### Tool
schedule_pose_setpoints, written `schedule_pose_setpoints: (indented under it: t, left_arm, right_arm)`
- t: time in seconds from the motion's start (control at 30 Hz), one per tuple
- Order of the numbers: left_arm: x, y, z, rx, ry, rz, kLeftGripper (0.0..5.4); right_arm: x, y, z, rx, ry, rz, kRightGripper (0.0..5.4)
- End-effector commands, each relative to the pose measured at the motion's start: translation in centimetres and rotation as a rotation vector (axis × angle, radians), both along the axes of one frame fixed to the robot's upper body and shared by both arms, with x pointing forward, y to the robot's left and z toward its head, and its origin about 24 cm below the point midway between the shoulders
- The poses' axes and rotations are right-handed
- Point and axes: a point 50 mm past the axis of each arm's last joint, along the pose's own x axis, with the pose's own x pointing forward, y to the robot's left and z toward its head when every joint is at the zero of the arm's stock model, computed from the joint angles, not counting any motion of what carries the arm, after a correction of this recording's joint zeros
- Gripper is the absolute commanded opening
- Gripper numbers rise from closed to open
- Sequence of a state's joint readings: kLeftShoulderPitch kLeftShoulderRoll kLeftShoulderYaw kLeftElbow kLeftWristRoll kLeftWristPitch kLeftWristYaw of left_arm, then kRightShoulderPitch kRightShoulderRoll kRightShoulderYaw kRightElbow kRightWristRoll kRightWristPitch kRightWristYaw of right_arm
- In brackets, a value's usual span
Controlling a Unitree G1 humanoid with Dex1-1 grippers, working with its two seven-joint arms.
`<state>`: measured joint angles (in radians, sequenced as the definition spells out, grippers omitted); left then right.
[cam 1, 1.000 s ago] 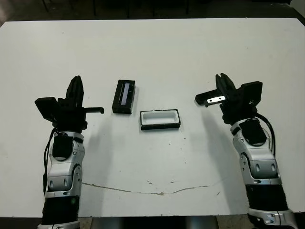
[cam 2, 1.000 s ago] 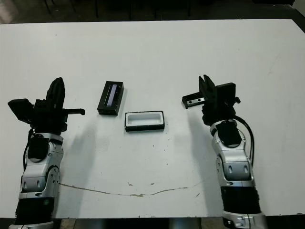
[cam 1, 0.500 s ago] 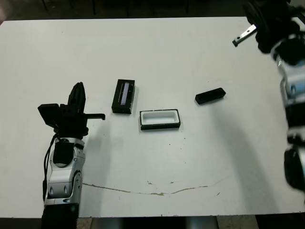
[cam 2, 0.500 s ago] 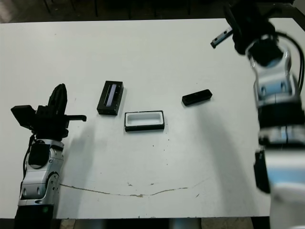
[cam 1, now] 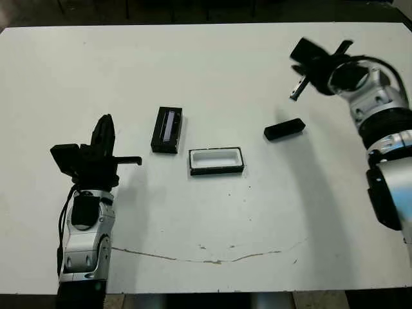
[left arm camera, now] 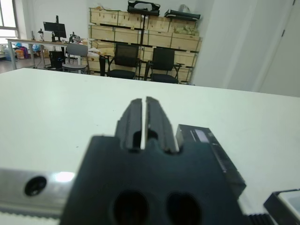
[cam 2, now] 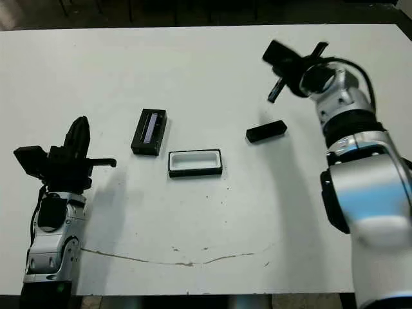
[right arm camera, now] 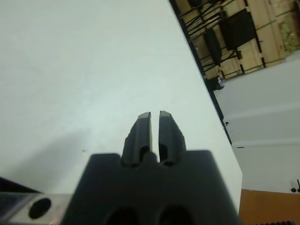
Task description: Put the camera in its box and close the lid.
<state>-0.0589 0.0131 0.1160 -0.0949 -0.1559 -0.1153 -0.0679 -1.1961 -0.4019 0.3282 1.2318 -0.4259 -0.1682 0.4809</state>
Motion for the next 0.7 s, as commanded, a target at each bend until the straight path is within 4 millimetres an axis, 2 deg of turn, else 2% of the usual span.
schedule_pose_setpoints:
  t: [0.03, 0.23, 0.7]
  left_arm:
    - [-0.2, 0.4, -0.8, 0.008, 0.037, 0.014, 0.01]
    - [-0.1, 0.4, -0.7, 0.005, 0.031, 0.009, 0.01]
    - [-0.3, 0.1, -0.8, 0.013, 0.034, 0.004, 0.01]
  right_arm:
    - [-0.7, -0.4, -2.8, -0.034, 0.102, 0.012, 0.0]
    - [-1.1, -0.7, -4.0, -0.089, 0.186, 0.009, 0.0]
    - [-2.0, -2.0, -4.7, -0.185, 0.288, 0.057, 0.0]
